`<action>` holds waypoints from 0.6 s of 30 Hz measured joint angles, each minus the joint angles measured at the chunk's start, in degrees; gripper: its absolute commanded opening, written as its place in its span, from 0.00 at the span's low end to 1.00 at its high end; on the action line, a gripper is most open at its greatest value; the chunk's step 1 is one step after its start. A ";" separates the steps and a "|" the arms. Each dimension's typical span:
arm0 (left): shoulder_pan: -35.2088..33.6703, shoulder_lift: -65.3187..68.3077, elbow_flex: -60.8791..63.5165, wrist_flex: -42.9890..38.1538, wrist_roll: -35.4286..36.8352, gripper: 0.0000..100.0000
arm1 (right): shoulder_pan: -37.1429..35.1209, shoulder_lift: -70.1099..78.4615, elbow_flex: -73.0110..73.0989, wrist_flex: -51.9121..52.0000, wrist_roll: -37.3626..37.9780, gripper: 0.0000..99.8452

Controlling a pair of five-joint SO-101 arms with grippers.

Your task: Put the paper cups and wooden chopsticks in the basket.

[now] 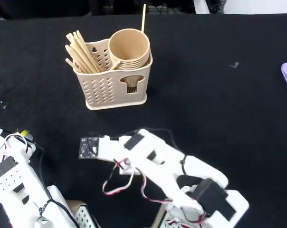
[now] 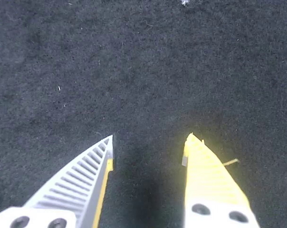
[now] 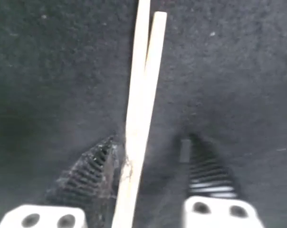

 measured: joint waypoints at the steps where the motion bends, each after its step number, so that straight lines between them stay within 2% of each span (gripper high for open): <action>1: 0.00 0.00 0.00 0.00 0.00 0.24 | 0.35 0.70 -1.32 0.53 0.62 0.02; 9: 0.00 0.00 0.00 0.00 0.00 0.24 | 0.70 -2.99 -0.26 4.92 0.70 0.01; 13: 0.00 0.00 0.00 0.00 0.00 0.24 | 0.79 -12.40 -2.02 10.99 0.53 0.01; 18: 0.00 0.00 0.00 0.00 0.00 0.24 | 0.88 -25.93 -6.59 14.42 -5.01 0.01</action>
